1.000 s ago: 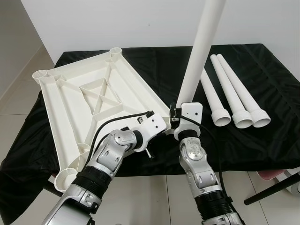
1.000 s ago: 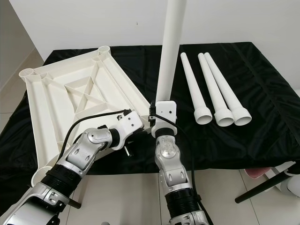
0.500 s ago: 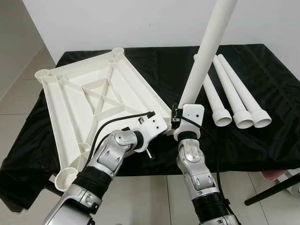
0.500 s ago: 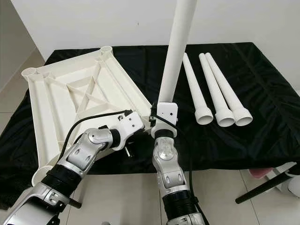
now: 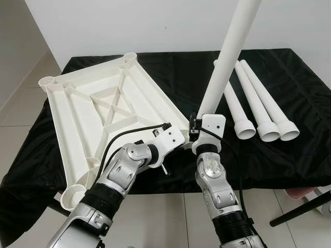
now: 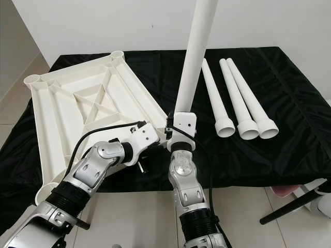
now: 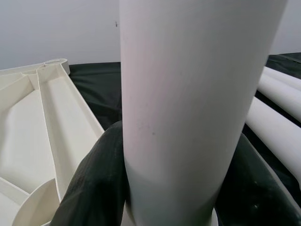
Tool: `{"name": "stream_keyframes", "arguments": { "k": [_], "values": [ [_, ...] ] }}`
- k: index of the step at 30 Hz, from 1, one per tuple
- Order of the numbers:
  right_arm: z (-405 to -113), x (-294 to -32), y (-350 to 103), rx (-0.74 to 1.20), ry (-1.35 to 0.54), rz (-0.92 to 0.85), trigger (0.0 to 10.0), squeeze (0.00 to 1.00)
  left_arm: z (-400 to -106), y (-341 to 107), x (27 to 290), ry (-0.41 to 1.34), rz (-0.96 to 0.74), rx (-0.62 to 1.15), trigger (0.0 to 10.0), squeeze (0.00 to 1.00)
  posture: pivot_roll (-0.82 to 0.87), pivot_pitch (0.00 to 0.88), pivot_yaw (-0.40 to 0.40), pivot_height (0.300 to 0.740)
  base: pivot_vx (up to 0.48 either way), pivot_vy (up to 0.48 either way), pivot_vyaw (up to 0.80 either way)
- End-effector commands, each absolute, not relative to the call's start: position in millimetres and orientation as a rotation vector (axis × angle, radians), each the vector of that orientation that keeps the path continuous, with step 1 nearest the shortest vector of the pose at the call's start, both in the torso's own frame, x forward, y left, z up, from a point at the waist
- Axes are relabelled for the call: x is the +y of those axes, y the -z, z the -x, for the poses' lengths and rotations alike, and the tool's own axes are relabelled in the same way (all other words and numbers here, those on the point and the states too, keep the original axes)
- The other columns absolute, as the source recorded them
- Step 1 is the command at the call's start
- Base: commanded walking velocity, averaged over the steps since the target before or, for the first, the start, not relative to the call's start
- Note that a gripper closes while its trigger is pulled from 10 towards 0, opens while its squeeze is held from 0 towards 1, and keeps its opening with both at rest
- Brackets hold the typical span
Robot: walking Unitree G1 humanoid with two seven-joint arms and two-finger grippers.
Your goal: Building children table
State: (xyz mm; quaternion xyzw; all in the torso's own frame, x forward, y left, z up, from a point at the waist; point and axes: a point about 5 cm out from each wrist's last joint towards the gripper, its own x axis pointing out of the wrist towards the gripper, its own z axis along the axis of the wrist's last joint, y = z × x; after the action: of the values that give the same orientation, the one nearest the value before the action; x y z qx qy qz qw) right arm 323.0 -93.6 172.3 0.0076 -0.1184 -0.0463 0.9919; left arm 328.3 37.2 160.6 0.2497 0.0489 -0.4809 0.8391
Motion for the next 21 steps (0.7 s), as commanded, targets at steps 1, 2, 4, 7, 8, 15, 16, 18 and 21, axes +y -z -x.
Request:
{"name": "stream_keyframes", "arguments": {
  "k": [1, 2, 4, 7, 8, 15, 16, 18, 21],
  "values": [
    [-323, -122, -132, -0.04, 0.204, 0.003, 10.0, 0.0, -325, -180, 33, 1.029, -0.509, -0.025, 10.0, 0.0, -0.11, 0.118, 0.066, 0.74, 0.0, 0.0, 0.0],
    [-323, -122, -132, -0.04, 0.204, 0.003, 10.0, 0.0, -325, -180, 33, 1.029, -0.509, -0.025, 10.0, 0.0, -0.11, 0.118, 0.066, 0.74, 0.0, 0.0, 0.0],
    [-325, -121, -130, -0.008, 0.166, -0.014, 10.0, 0.0, -325, -181, 33, 1.025, -0.502, -0.023, 10.0, 0.0, -0.11, 0.119, 0.066, 0.74, 0.0, 0.0, 0.0],
    [-329, -124, -126, 0.038, 0.137, -0.01, 10.0, 0.0, -326, -181, 34, 1.025, -0.505, -0.024, 10.0, 0.0, -0.11, 0.124, 0.069, 0.74, 0.0, 0.0, 0.0],
    [-330, -127, -121, 0.066, 0.141, 0.012, 10.0, 0.0, -326, -181, 33, 1.025, -0.505, -0.025, 10.0, 0.0, -0.12, 0.124, 0.069, 0.74, 0.0, 0.0, 0.0],
    [-332, -134, -113, 0.114, 0.137, 0.03, 10.0, 0.0, -326, -182, 33, 1.023, -0.501, -0.028, 10.0, 0.0, -0.11, 0.124, 0.068, 0.74, 0.0, 0.0, 0.0],
    [-332, -135, -113, 0.113, 0.136, 0.035, 10.0, 0.0, -327, -182, 33, 1.022, -0.501, -0.028, 10.0, 0.0, -0.12, 0.124, 0.068, 0.74, 0.0, 0.0, 0.0],
    [-333, -135, -114, 0.113, 0.133, 0.037, 10.0, 0.0, -327, -182, 33, 1.022, -0.502, -0.028, 10.0, 0.0, -0.12, 0.124, 0.068, 0.74, 0.0, 0.0, 0.0],
    [-335, -136, -117, 0.103, 0.119, 0.042, 10.0, 0.0, -327, -182, 33, 1.021, -0.501, -0.028, 10.0, 0.0, -0.12, 0.127, 0.067, 0.74, 0.0, 0.0, 0.0]
  ]
}}
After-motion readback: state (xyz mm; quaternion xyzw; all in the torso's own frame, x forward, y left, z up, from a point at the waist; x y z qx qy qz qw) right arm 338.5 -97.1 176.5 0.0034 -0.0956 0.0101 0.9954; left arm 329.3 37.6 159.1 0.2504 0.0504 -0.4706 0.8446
